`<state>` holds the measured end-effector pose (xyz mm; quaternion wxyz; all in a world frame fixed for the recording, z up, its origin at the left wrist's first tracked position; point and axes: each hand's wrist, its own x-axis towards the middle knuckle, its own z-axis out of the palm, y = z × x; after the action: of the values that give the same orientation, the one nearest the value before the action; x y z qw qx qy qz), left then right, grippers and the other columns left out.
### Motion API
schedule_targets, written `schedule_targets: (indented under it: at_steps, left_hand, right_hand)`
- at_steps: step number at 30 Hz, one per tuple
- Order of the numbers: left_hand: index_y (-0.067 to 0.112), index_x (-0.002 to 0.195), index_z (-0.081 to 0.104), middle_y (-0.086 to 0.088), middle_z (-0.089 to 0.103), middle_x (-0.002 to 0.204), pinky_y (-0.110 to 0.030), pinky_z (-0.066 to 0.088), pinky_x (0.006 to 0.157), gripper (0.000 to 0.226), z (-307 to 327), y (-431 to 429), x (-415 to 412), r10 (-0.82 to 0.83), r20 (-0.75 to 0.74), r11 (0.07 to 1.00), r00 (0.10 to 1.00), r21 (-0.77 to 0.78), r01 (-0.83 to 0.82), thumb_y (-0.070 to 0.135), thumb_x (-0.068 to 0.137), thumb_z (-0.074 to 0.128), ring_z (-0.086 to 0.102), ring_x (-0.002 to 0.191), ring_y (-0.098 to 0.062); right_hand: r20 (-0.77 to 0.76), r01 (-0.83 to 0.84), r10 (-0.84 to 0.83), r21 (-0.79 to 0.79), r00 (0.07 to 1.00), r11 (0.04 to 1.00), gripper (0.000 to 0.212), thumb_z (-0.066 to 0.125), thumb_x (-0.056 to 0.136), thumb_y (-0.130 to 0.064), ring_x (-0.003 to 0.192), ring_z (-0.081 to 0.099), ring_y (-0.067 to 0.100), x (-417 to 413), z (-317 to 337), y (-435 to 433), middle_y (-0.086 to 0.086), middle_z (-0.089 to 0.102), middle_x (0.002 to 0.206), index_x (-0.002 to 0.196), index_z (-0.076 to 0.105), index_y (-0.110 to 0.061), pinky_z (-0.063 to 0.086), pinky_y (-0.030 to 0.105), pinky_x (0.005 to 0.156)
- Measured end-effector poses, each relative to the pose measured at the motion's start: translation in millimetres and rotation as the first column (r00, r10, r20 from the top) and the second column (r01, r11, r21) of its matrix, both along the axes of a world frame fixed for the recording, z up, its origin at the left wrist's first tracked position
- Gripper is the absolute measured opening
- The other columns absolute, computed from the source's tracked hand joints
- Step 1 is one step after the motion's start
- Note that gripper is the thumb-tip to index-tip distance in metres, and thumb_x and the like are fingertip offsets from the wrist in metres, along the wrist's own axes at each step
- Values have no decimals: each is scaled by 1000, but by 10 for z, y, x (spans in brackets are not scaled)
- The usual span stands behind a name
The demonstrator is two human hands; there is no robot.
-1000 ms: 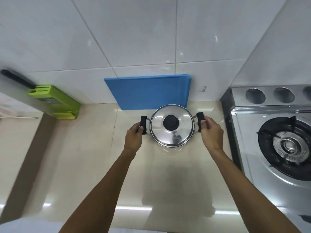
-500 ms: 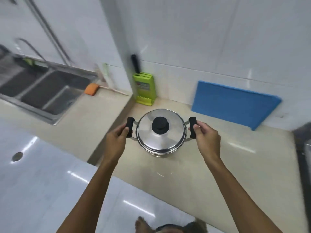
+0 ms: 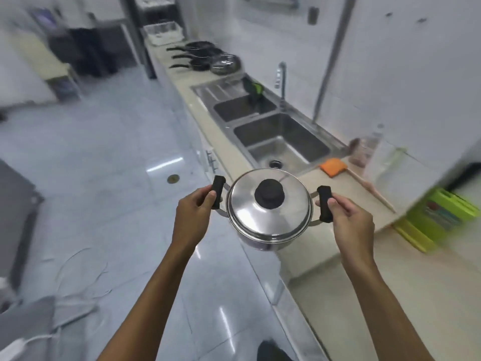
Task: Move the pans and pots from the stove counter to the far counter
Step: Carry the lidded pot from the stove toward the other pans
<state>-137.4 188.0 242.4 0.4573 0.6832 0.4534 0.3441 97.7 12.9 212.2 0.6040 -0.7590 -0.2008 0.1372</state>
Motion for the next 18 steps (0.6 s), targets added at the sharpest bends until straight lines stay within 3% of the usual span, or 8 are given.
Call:
schedule_targets:
  at_steps: [3,7,9,11,13,18]
  left_hand:
    - [33,106,73,8,78,89,-24,50,78,21,-50,585,-260,107,0,994,994,-26,-107,24,100,55,72,89,-7]
    - [23,114,74,2,78,94,-30,53,84,23,-188,1441,-398,216,-15,975,976,-48,-217,25,101,55,72,93,-14]
    - [20,116,74,1,78,95,-33,54,87,25,-233,1930,-369,243,-31,968,970,-60,-244,25,101,55,71,94,-16]
    - [19,119,73,0,78,96,-35,53,90,26,-237,2437,-300,261,-49,961,964,-84,-265,24,102,54,71,97,-17]
    - [20,120,72,0,78,98,-37,53,92,25,-209,2927,-224,270,-53,956,961,-103,-274,24,101,55,71,98,-17]
    - [21,121,72,2,78,98,-28,51,85,26,-171,4165,-12,283,-20,954,959,-97,-283,25,101,56,71,97,-14]
  right_hand:
    - [-8,-99,99,4,995,995,18,60,95,-26,82,68,-7,-85,-59,842,-24,77,83,95,78,-30,53,25,84]
    - [-29,-191,191,26,981,981,31,62,94,-25,78,64,-18,-136,-139,1938,-39,69,73,85,76,-51,43,2,66]
    - [-44,-223,224,21,974,975,29,62,94,-25,81,66,-14,-80,-201,2505,-34,72,75,88,77,-49,44,3,68]
    - [-55,-236,236,15,970,972,21,62,95,-26,89,70,-5,26,-242,3056,-22,77,84,105,79,-29,49,15,79]
    - [-40,-260,260,-2,965,966,24,60,95,-28,94,71,4,110,-211,3557,-13,79,92,111,77,-22,53,25,86]
    - [-28,-262,262,5,965,965,21,60,93,-27,81,68,-10,337,-68,4823,-28,75,81,93,77,-38,46,7,69]
